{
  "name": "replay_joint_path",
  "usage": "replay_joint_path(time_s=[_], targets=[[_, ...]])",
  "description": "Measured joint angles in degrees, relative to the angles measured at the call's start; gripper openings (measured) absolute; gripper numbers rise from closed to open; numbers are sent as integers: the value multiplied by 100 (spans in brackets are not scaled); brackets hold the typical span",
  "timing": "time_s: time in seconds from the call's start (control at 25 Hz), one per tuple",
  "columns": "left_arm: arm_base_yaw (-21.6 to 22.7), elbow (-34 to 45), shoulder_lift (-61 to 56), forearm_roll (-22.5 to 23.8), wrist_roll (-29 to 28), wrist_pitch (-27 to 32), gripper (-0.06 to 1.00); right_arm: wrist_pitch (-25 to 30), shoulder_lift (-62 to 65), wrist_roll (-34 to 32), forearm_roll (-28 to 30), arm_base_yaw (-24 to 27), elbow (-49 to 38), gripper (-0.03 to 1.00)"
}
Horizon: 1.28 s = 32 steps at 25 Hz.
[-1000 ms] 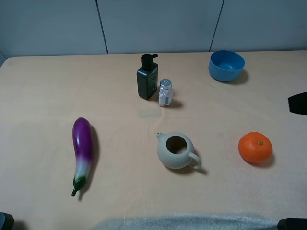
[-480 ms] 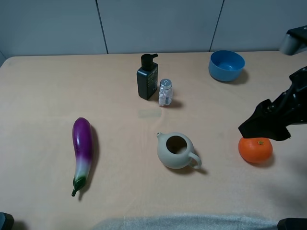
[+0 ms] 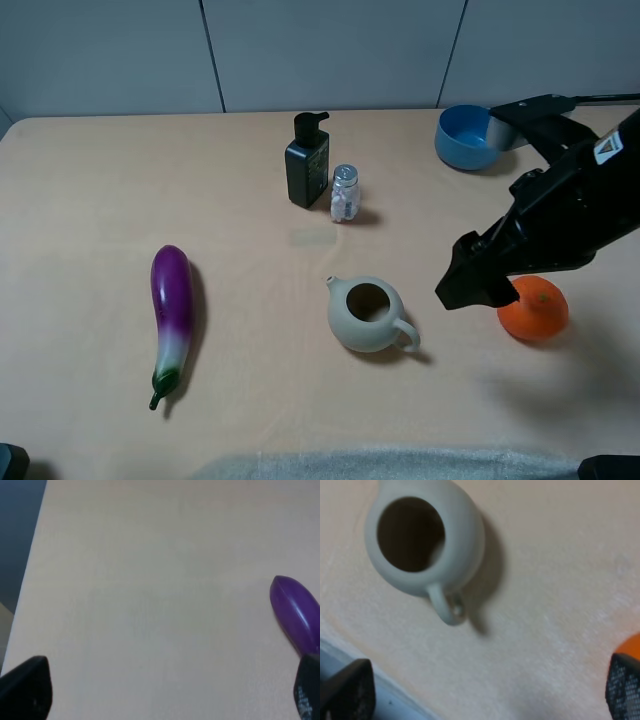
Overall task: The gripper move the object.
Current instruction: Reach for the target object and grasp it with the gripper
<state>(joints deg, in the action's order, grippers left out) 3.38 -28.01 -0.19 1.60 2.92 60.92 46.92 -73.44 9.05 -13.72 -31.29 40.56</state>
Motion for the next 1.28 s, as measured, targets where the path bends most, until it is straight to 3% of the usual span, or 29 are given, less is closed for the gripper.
replay_joint_path(time_s=[0.48,0.76,1.28], targets=[[0,0,0,0,0,-4,96,-320,-1235,-640,56,-646,697,69],[0,0,0,0,0,-4,96,-837,-1686,-968,88,-652,734,69],[0,0,0,0,0,-4,96,-1365,-2410,-1001,-37,-652,734,69]])
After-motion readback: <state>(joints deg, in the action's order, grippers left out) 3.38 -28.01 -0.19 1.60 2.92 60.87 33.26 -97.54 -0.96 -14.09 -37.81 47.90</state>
